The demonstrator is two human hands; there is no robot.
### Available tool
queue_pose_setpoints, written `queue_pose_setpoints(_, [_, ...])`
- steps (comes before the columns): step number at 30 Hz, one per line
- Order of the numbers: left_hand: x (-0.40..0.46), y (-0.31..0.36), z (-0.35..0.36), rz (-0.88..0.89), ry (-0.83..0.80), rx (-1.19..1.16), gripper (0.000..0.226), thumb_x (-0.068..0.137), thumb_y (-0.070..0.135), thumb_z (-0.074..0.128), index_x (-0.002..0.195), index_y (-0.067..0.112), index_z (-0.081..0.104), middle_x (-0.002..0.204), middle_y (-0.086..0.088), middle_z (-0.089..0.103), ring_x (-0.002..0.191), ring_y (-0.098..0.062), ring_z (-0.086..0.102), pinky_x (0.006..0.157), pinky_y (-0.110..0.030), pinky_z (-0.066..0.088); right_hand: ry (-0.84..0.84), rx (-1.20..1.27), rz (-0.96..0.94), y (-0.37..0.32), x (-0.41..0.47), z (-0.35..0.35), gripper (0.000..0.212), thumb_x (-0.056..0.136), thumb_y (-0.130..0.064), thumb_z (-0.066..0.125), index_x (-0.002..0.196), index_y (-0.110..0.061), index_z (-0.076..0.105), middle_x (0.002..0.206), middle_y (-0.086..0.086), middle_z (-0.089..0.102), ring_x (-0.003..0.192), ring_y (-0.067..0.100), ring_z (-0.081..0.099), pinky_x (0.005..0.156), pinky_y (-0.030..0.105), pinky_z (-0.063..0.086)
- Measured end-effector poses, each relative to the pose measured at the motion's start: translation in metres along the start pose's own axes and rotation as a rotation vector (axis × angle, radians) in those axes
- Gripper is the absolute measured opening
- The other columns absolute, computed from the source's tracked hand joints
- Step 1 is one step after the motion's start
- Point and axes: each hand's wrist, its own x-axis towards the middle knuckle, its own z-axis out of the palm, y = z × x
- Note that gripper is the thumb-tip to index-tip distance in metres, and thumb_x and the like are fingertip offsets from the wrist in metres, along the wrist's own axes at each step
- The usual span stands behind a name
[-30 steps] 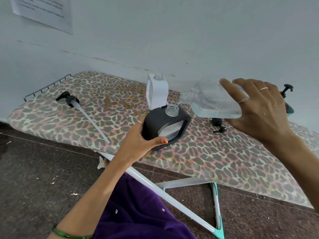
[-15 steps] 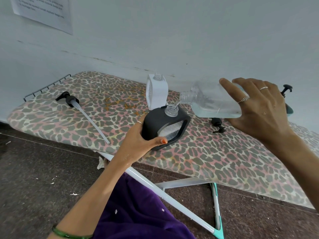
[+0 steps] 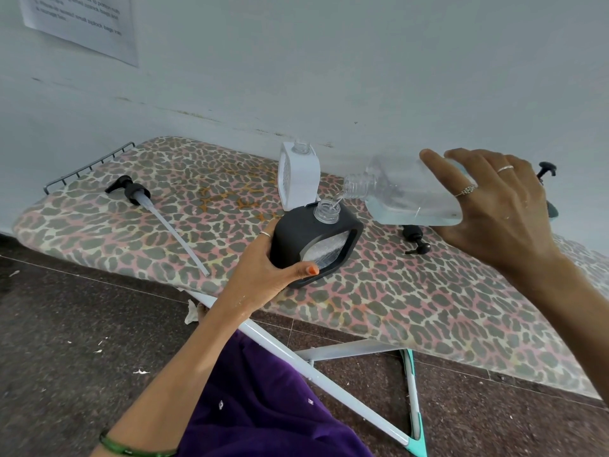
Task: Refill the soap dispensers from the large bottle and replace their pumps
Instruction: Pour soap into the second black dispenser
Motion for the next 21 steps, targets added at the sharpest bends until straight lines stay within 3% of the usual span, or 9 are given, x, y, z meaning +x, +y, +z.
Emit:
queue_pose_setpoints(3, [0.0004,-0.0011,0.0001,0.002,-0.003,0.008,0.085,0.045,0.074,0.078,0.119,0.043,0.049,0.120,0.012,0.065,0.115,-0.006,0.060,0.098,-0.037,0.051,0.005,-0.005,-0.003,-0.0001,-0.0004,0.0009,0.067,0.075,-0.023,0.073,0.136,-0.019,0.045,0.115,0.019,0.062,0.101,0.041,0.060,0.080,0.051,0.044])
queue_pose_setpoints(7, [-0.0002,0.0004,0.0007,0.007,0.002,-0.003,0.077,0.044,0.074,0.078,0.112,0.050,0.050,0.112,0.023,0.065,0.111,0.001,0.060,0.094,-0.027,0.052,0.013,-0.020,-0.010,0.0006,-0.0002,0.0005,0.069,0.073,-0.022,0.075,0.136,-0.018,0.045,0.115,0.019,0.062,0.101,0.041,0.061,0.080,0.051,0.045])
queue_pose_setpoints(17, [-0.0005,-0.0005,-0.0002,0.008,-0.007,-0.029,0.081,0.047,0.069,0.080,0.118,0.043,0.050,0.120,0.012,0.065,0.113,-0.004,0.061,0.093,-0.028,0.053,0.035,-0.017,-0.011,0.0015,0.0027,-0.0031,0.057,0.080,-0.023,0.062,0.135,-0.017,0.047,0.115,0.019,0.062,0.100,0.042,0.060,0.079,0.051,0.044])
queue_pose_setpoints(21, [-0.0006,0.0004,0.0003,0.009,-0.012,-0.037,0.081,0.047,0.069,0.080,0.117,0.044,0.050,0.118,0.015,0.066,0.113,-0.003,0.061,0.092,-0.024,0.052,0.023,-0.016,-0.002,0.0013,0.0040,-0.0056,0.063,0.077,-0.024,0.068,0.135,-0.017,0.047,0.116,0.020,0.062,0.101,0.043,0.060,0.080,0.052,0.044])
